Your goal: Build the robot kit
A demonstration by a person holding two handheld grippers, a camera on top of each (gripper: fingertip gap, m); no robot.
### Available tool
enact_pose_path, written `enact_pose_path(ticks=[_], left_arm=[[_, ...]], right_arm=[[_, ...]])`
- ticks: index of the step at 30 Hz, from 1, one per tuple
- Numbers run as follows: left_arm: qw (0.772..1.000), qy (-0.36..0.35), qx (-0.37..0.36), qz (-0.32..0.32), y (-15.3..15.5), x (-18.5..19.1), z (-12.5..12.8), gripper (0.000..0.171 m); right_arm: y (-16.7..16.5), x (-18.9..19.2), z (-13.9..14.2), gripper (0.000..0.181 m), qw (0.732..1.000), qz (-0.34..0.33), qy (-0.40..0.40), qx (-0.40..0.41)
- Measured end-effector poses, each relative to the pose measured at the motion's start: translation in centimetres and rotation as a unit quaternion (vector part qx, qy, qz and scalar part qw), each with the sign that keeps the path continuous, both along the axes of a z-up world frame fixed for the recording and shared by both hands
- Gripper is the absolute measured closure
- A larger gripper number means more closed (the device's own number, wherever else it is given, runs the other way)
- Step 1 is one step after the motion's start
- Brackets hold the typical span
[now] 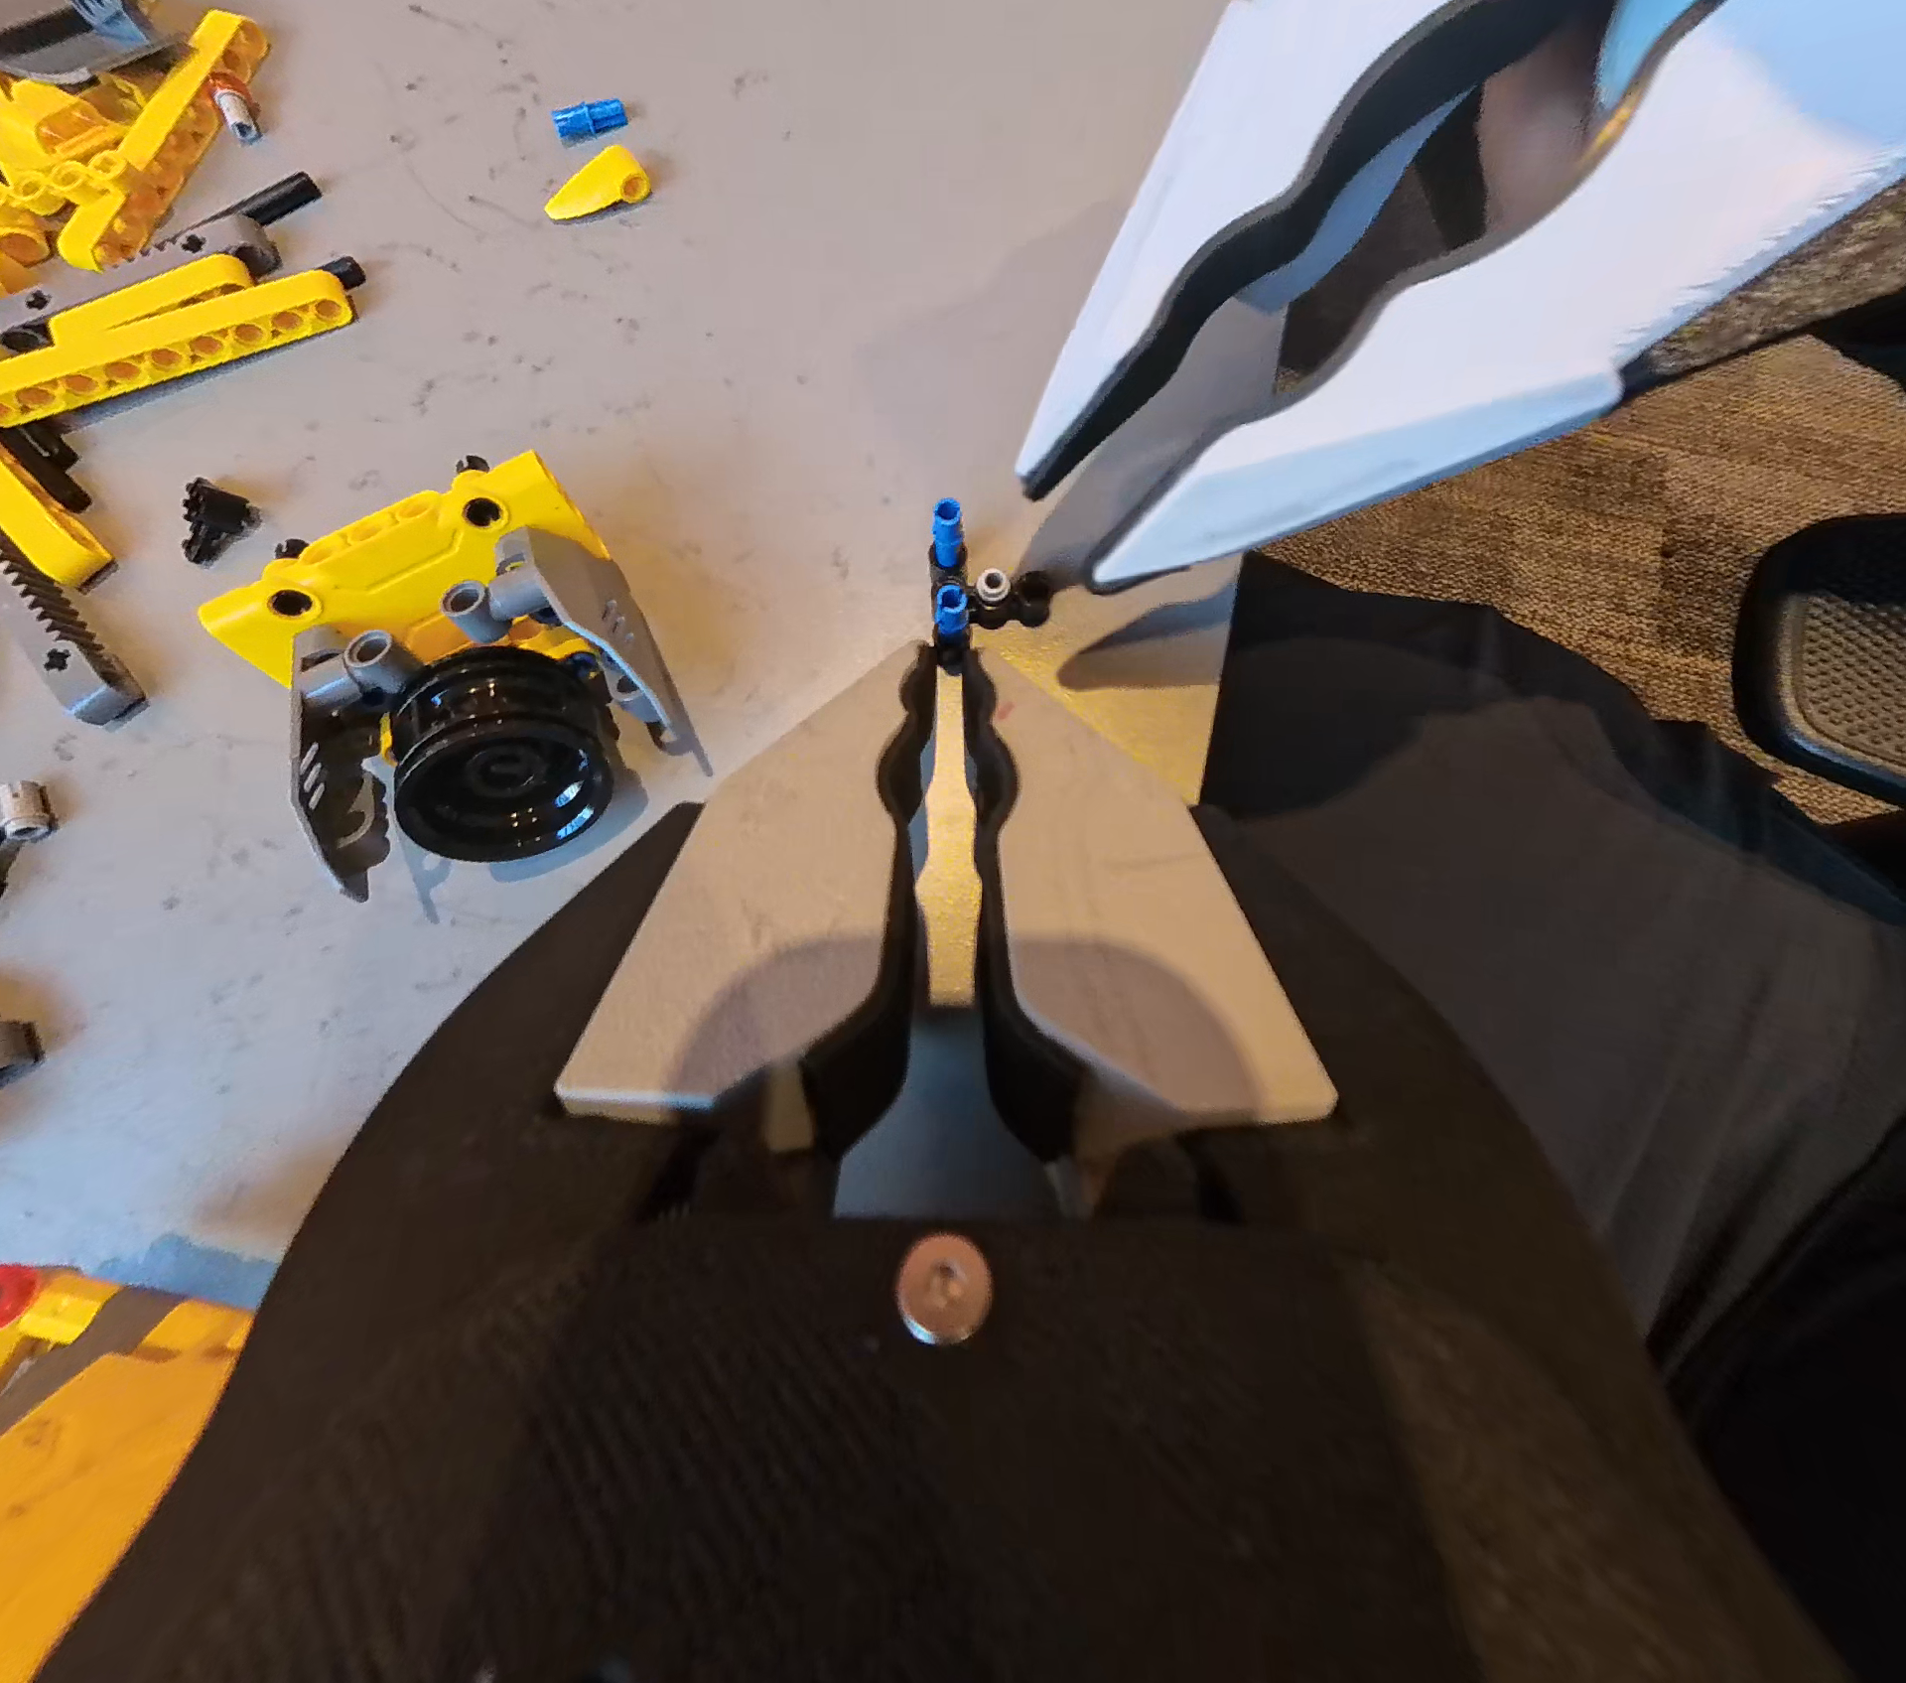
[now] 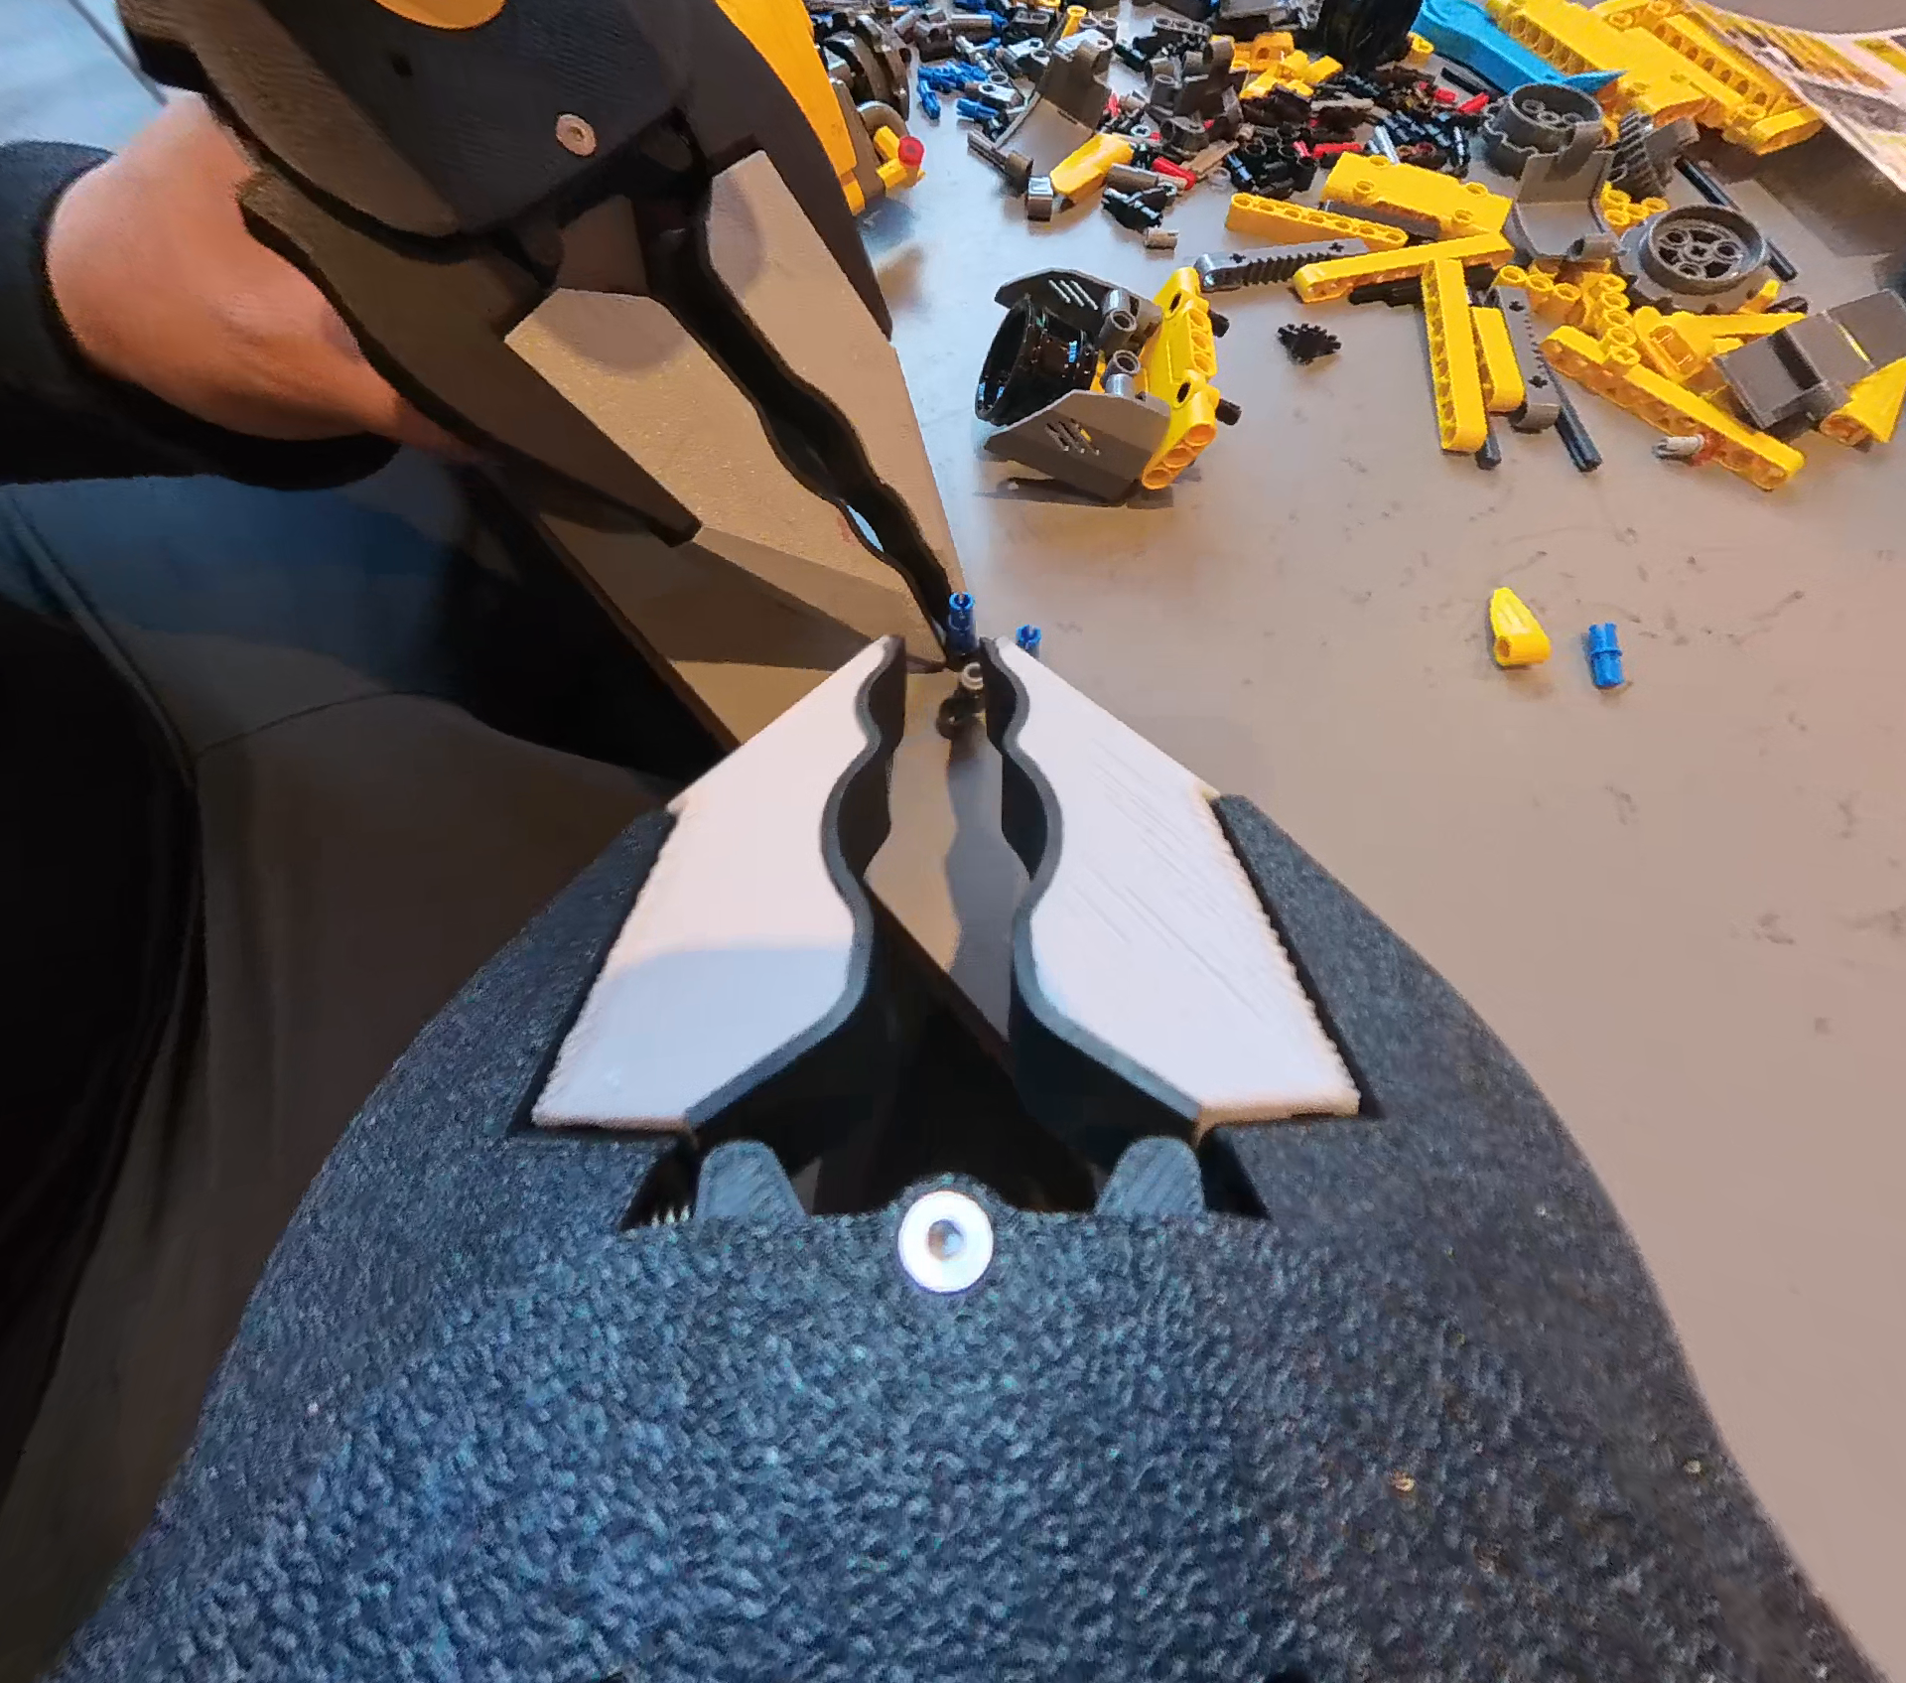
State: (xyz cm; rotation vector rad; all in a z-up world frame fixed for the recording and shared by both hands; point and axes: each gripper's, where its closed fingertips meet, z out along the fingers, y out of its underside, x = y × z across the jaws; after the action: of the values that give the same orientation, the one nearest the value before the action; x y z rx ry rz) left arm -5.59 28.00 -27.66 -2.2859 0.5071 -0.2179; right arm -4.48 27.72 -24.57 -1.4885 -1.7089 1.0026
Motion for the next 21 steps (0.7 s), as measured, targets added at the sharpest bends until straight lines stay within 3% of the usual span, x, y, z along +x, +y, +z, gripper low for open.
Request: enact_pose_path(ticks=[13,21], left_arm=[[1.000,-0.002,-0.001,0.003,0.0,-0.1,0.0,0.169],[1.000,-0.012,-0.006,0.003,0.0,0.0,0.0,0.171]], right_arm=[[-1.1,0.3,0.4,0.160,0.999,0.026,0.002,0.040],[-1.2,0.4,-1.4,0.157,0.991,0.046,-0.055,0.109]])
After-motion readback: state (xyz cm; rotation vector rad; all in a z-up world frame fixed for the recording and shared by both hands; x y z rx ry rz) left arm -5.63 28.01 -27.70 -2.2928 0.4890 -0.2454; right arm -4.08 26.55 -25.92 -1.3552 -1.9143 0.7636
